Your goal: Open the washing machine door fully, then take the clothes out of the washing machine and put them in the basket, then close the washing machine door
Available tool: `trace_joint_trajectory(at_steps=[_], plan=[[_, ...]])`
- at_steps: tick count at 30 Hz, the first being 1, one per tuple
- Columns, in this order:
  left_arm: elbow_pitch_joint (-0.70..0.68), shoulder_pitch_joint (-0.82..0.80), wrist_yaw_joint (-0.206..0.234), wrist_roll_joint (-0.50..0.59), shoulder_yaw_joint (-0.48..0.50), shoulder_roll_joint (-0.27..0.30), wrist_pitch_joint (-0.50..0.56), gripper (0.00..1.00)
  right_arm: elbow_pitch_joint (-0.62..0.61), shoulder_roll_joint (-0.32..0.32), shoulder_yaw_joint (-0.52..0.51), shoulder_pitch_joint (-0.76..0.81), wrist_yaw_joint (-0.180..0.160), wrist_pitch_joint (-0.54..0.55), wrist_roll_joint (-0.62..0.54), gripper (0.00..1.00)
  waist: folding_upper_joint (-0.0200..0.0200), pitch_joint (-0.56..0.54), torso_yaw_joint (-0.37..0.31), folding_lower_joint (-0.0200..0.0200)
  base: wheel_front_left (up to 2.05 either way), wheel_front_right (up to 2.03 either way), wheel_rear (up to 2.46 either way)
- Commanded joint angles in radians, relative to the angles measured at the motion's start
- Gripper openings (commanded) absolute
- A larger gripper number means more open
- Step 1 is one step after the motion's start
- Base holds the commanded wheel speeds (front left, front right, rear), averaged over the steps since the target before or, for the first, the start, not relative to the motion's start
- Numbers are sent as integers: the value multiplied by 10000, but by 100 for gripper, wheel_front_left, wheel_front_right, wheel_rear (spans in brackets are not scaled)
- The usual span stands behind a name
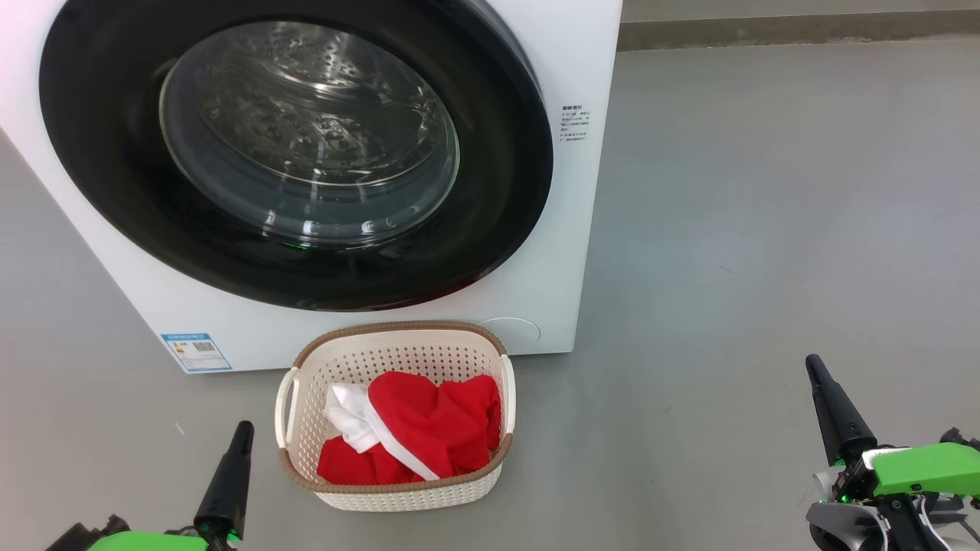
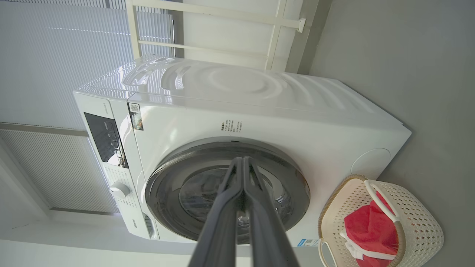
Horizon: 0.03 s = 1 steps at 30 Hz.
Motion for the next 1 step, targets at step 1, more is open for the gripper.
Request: trace_joint_trajectory(at_steps=[1], plan=[[-203, -419, -73, -68, 353, 112, 59, 0, -245, -62, 140, -424, -7, 48, -63, 0, 0, 0, 0, 0, 0, 0, 0]])
